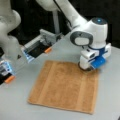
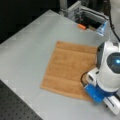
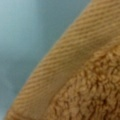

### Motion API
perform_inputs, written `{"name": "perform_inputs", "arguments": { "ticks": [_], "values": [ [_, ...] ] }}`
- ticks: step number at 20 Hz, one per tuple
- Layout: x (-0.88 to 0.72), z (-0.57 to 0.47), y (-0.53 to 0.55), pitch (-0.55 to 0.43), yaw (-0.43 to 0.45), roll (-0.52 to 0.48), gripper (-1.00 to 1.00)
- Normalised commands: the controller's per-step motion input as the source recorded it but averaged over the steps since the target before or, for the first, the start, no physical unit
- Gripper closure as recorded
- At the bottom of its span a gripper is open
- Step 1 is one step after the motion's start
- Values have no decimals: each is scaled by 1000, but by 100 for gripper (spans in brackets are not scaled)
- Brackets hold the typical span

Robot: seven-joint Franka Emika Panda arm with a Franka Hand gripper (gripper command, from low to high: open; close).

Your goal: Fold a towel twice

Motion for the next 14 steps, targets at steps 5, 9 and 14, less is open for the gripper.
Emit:
{"name": "perform_inputs", "arguments": {
  "ticks": [5, 9, 14],
  "values": [
    [-179, -159, -27, -91, 134, -267, 100],
    [-128, -173, -19, -108, 112, -250, 100],
    [-126, -164, 26, -113, 65, -241, 100]
  ]
}}
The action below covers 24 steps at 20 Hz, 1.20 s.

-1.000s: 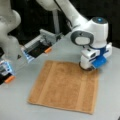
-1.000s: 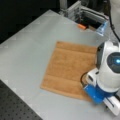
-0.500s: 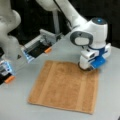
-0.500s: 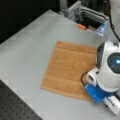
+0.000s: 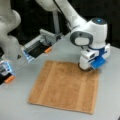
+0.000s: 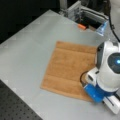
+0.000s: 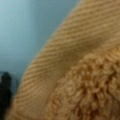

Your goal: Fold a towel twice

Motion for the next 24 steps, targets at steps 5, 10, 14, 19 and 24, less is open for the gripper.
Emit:
{"name": "perform_inputs", "arguments": {
  "ticks": [5, 10, 14, 19, 24],
  "values": [
    [-136, -140, 15, -105, 53, -239, 100],
    [-166, -74, -36, -62, 83, -238, 100],
    [-209, 41, -71, -28, 108, -221, 100],
    [-244, 229, -145, 35, 150, -177, 100],
    [-244, 333, -209, 84, 155, -91, 100]
  ]
}}
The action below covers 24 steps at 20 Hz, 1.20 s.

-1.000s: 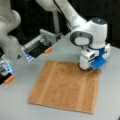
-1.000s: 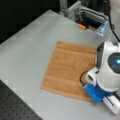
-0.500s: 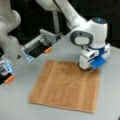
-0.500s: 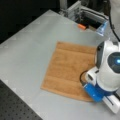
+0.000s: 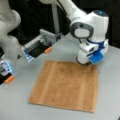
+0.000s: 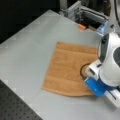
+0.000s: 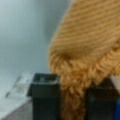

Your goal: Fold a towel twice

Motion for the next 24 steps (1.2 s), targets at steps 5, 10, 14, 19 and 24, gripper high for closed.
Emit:
{"name": "perform_inputs", "arguments": {
  "ticks": [5, 10, 14, 19, 24],
  "values": [
    [-176, 84, -160, 81, 79, 12, 100],
    [-199, 15, -219, 53, 35, 122, 100],
    [-432, 105, -549, -123, -126, 233, 100],
    [-529, 33, -622, -295, -292, 325, 100],
    [-466, -77, -403, -597, -416, 405, 100]
  ]
}}
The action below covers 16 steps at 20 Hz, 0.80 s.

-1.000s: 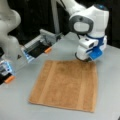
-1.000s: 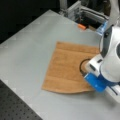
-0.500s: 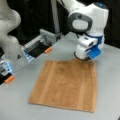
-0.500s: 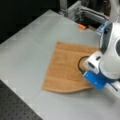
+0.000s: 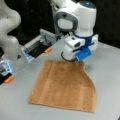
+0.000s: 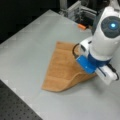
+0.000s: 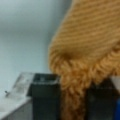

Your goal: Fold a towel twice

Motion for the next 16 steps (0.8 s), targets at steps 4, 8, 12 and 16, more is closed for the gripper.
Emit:
{"name": "perform_inputs", "arguments": {
  "ticks": [4, 8, 12, 16],
  "values": [
    [-635, -125, -133, -524, -352, 467, 100],
    [-778, -154, 72, -374, -278, 377, 100],
    [-779, -135, 74, -243, -206, 242, 100],
    [-652, -60, -23, 78, -181, 175, 100]
  ]
}}
